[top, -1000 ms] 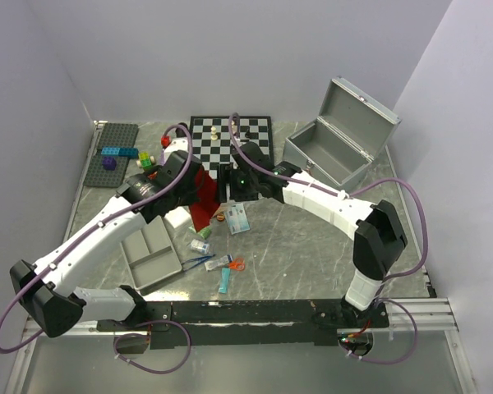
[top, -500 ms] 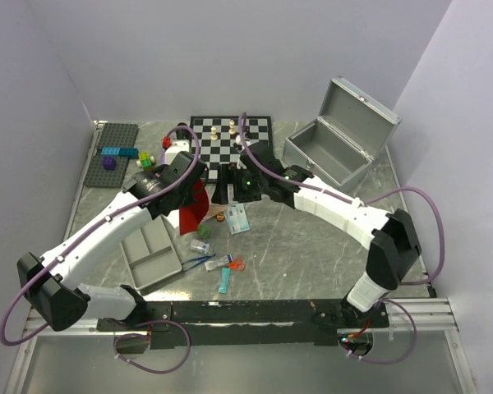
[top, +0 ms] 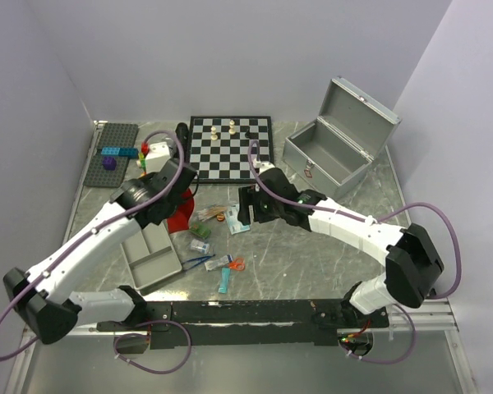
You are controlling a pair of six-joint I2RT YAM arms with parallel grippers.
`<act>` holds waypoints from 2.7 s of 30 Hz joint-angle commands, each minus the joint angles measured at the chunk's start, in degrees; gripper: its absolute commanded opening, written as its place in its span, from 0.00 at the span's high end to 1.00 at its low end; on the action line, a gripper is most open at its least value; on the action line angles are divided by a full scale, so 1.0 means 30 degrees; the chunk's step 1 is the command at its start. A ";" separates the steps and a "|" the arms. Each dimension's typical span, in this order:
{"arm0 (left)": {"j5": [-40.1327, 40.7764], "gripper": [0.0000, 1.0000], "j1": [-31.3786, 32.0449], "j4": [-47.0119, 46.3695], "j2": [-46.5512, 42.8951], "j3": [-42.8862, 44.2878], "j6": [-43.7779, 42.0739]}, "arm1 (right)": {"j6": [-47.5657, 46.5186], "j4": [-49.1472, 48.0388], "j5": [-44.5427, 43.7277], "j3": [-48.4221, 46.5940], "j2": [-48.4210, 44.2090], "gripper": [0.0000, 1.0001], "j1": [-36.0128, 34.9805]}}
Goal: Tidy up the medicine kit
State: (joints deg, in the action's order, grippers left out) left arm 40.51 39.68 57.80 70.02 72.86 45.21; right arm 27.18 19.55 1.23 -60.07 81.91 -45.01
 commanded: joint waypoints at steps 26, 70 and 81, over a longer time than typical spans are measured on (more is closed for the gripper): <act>-0.2664 0.99 -0.1304 -0.1923 -0.2597 -0.1611 -0.2297 | 0.3771 -0.0278 0.5507 -0.8393 1.1251 0.37 0.2671; -0.2430 0.99 -0.1303 -0.2537 -0.3652 -0.2227 -0.2648 | 0.1086 -0.3089 0.4009 -0.3825 0.6187 0.32 0.2001; -0.2136 0.99 -0.1332 -0.2129 -0.3827 -0.1904 -0.2473 | -0.3288 -0.2972 0.4509 -0.4289 0.7118 0.21 -0.3333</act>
State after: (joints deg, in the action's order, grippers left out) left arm 32.86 35.81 52.51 60.05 64.93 38.15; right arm 20.36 10.76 15.09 -71.29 101.95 -55.68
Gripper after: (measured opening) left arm 0.025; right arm 0.787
